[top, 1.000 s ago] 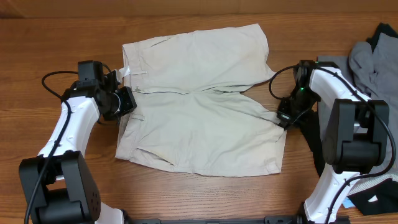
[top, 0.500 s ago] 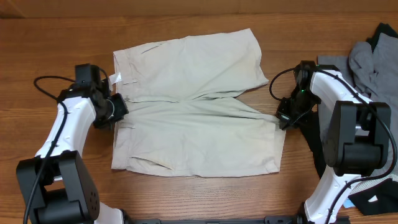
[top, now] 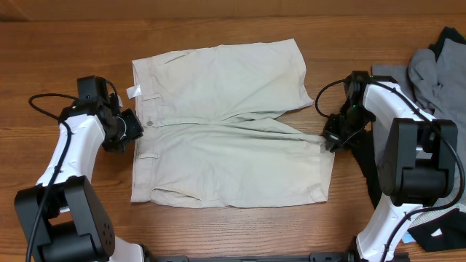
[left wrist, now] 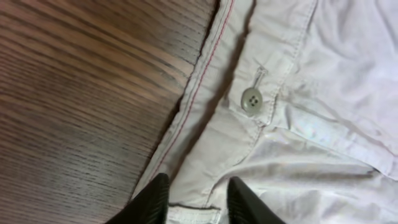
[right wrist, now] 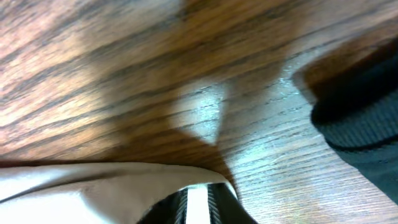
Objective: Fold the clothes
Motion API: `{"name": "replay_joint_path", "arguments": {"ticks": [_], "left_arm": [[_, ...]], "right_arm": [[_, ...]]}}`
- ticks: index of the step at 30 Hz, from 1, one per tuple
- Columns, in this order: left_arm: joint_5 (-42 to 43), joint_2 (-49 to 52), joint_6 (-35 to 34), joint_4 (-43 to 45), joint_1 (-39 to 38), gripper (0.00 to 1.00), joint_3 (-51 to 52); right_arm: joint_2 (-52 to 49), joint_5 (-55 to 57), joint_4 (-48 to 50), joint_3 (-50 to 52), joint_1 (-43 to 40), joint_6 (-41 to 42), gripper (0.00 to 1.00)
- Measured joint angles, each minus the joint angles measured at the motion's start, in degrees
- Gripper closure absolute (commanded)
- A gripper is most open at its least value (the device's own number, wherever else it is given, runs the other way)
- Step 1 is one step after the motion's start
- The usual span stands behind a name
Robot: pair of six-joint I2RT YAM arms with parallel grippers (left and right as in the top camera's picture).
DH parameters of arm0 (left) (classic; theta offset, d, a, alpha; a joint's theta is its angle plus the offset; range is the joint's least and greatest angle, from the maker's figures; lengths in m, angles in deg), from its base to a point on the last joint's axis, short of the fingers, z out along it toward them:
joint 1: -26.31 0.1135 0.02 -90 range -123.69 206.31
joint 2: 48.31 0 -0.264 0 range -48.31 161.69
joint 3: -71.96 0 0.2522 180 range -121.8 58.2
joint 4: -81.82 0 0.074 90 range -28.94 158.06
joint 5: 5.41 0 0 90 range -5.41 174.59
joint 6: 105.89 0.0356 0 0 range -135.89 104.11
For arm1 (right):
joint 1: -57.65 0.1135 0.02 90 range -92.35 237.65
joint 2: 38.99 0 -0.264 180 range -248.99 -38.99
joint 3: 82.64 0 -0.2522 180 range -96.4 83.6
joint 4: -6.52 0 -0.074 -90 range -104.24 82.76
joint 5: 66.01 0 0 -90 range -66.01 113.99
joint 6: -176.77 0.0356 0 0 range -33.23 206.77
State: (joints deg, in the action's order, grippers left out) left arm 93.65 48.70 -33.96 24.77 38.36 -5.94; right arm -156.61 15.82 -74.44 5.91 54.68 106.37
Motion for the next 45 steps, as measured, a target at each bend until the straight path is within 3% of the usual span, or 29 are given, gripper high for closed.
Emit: {"name": "replay_joint_path", "arguments": {"ticks": [6,14,19,26,33,41,45], "left_arm": [[3.1,0.0,0.0,-0.4,0.0,0.60,0.0],[5.7,0.0,0.0,-11.4,0.0,0.32,-0.1],[5.5,0.0,0.1,-22.0,0.0,0.24,-0.1],[4.0,0.0,0.0,-28.2,0.0,0.26,-0.1],[3.5,-1.2,-1.7,-28.7,0.0,0.24,0.7],[2.5,-18.9,-6.9,-24.2,0.0,0.20,11.0],[1.9,-26.0,-11.1,-24.2,0.0,0.20,17.0]], "right_arm": [[-0.1,1.6,-3.3,0.0,0.0,-0.2,0.73],[0.5,2.8,-8.3,-4.8,0.0,-0.2,0.56],[4.8,3.0,-11.4,-8.7,0.0,-1.4,0.47],[9.3,2.6,-12.5,-9.4,0.0,-3.0,0.43],[9.4,1.0,-11.0,-9.4,0.0,-3.1,0.39],[12.7,0.5,-7.6,-9.4,0.0,-3.3,0.25],[15.8,0.5,-6.6,-9.4,0.0,-3.3,0.25]]}}
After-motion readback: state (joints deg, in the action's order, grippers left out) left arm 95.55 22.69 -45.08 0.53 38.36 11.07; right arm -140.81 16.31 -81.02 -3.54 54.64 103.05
